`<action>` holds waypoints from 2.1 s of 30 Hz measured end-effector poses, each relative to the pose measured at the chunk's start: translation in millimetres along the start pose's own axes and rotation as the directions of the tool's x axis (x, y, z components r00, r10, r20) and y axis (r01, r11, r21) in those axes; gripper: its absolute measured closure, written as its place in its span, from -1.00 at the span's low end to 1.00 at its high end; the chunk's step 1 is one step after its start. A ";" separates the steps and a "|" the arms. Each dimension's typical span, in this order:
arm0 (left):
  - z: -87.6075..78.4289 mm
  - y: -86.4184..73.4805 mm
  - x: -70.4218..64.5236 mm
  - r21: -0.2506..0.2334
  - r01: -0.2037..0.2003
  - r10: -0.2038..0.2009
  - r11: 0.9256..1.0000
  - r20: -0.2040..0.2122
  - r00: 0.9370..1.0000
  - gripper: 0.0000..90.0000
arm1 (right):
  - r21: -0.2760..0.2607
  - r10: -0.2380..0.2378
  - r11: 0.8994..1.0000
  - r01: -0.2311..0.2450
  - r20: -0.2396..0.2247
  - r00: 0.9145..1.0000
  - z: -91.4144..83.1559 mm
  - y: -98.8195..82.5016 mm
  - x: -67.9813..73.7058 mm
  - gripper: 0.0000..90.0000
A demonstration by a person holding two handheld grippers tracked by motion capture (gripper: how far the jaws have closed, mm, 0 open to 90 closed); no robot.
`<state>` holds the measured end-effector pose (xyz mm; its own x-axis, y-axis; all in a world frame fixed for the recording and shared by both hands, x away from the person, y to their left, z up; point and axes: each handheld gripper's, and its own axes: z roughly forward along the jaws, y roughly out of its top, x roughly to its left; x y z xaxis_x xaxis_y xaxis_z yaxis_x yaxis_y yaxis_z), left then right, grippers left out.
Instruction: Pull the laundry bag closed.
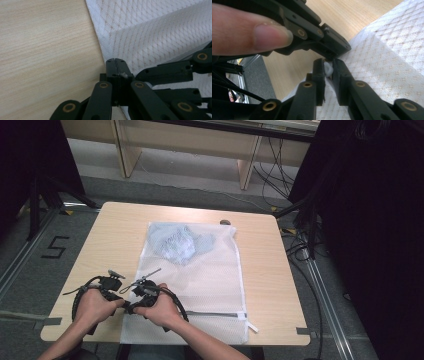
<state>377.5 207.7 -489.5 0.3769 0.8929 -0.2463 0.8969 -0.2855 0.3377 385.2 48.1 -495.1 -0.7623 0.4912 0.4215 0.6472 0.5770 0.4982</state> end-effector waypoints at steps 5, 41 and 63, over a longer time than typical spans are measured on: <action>0.5 -1.1 -4.8 -0.006 -0.021 0.021 1.000 -0.020 1.000 1.00 | 0.008 0.014 1.000 -0.014 -0.001 1.000 -0.6 -1.6 1.2 0.92; 3.3 -4.4 -19.7 -0.038 -0.058 0.055 0.998 -0.071 0.996 1.00 | 0.041 0.060 0.997 -0.065 0.117 0.991 -25.0 -12.8 3.7 0.94; 3.0 -4.2 -18.9 -0.033 -0.056 0.053 0.998 -0.068 0.996 1.00 | 0.086 0.023 0.996 -0.034 0.125 0.992 -39.4 -18.2 -1.9 0.94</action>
<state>367.3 191.0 -489.0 0.4075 0.8981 -0.1656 0.8665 -0.3230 0.3805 374.7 10.9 -475.1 -0.7410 0.5818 0.3353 0.6705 0.6138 0.4168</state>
